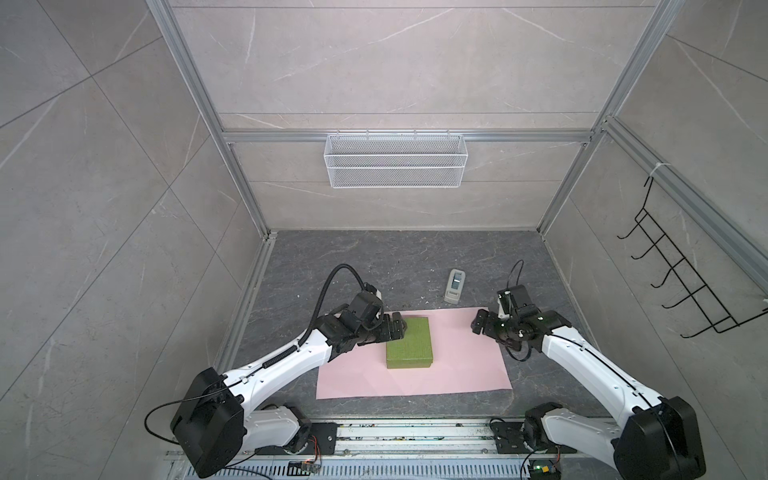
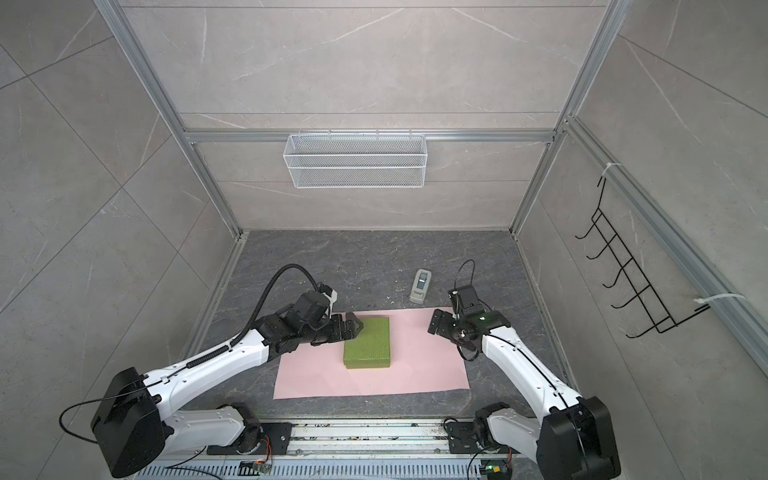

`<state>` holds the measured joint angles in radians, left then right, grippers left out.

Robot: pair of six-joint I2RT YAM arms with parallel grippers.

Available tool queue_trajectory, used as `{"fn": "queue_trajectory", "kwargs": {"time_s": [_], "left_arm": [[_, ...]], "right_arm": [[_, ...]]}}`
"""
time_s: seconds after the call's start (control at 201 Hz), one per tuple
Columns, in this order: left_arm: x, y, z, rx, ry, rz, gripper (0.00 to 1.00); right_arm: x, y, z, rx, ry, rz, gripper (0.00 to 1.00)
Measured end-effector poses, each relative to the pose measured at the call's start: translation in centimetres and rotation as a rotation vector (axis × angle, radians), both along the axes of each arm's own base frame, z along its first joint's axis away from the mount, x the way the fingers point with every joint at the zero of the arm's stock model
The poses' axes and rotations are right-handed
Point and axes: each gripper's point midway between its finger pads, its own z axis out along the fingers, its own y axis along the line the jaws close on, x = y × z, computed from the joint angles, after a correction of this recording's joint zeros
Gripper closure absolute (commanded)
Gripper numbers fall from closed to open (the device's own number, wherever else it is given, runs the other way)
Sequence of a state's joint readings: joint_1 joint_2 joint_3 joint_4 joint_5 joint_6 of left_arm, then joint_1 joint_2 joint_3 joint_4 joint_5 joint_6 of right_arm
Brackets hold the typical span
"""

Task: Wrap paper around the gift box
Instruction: 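Move the open right gripper to the nearby paper edge while the left holds the box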

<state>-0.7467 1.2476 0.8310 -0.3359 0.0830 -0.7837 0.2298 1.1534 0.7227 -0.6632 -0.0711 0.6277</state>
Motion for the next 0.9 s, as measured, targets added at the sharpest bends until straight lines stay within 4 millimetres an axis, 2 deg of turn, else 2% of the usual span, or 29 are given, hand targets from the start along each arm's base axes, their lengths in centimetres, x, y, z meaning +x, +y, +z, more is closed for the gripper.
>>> {"fn": "queue_trajectory", "kwargs": {"time_s": [0.174,0.289,0.553,0.896], "left_arm": [[0.3,0.2,0.0,-0.004,-0.002,0.003,0.01],[0.2,-0.2,0.0,-0.017,0.004,-0.009,0.01],[0.3,-0.4,-0.5,-0.013,0.015,-0.013,0.01],[0.4,-0.5,-0.7,-0.009,0.019,-0.013,0.01]], "right_arm": [[-4.6,-1.3,-4.2,0.001,0.182,-0.074,0.07],[-7.0,-1.9,-5.3,-0.012,0.254,-0.124,0.07],[-8.0,-2.4,-4.9,-0.011,0.264,-0.198,0.08],[-8.6,-1.0,-5.2,0.068,0.316,-0.207,0.11]]}}
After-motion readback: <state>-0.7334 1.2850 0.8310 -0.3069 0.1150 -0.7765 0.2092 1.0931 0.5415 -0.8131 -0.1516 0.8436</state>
